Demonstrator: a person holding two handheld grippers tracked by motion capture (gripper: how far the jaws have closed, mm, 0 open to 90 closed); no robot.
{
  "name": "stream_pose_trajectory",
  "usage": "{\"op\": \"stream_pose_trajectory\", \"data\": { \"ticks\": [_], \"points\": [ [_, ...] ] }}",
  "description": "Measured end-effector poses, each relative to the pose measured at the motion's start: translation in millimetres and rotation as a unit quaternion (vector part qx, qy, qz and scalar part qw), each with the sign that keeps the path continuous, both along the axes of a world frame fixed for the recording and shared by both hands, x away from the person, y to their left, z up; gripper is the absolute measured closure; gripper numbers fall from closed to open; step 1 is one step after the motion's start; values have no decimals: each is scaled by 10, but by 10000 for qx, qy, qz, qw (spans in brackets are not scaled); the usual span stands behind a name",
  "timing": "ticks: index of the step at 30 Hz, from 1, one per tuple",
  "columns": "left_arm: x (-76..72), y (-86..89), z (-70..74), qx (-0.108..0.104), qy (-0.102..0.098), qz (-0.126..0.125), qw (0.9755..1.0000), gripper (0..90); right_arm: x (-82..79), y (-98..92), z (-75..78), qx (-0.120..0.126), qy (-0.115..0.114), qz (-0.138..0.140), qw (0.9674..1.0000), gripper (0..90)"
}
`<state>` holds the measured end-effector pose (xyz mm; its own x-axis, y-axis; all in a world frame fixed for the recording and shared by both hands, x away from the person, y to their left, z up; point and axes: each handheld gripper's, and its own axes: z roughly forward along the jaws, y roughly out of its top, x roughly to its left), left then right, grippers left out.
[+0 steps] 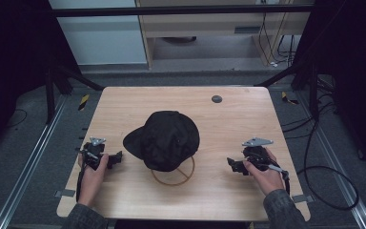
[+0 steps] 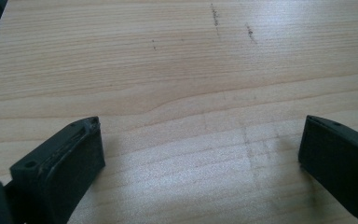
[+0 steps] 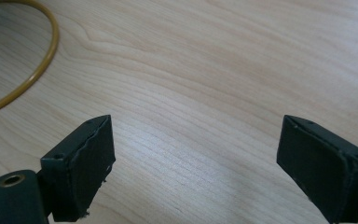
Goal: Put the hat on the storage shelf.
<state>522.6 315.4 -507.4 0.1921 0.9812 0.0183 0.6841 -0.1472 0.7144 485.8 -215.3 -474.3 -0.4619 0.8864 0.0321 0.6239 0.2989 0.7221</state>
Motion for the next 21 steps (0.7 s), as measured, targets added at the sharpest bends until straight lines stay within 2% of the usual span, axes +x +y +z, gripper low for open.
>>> {"op": "stream_pose_trajectory", "data": {
  "ticks": [7,10,14,21],
  "points": [
    [0,0,0,-2,2,-1,10000,0,95,4,-111,213,-34,-177,9996,109],
    [0,0,0,-2,4,-2,10000,0,134,12,-137,381,-74,-292,9988,109],
    [1,1,1,3,2,-1,10000,0,206,39,-225,358,-77,-340,9988,102],
    [3,1,1,1,2,3,10000,0,259,93,-271,316,-130,-441,9984,98]
  ]
}}
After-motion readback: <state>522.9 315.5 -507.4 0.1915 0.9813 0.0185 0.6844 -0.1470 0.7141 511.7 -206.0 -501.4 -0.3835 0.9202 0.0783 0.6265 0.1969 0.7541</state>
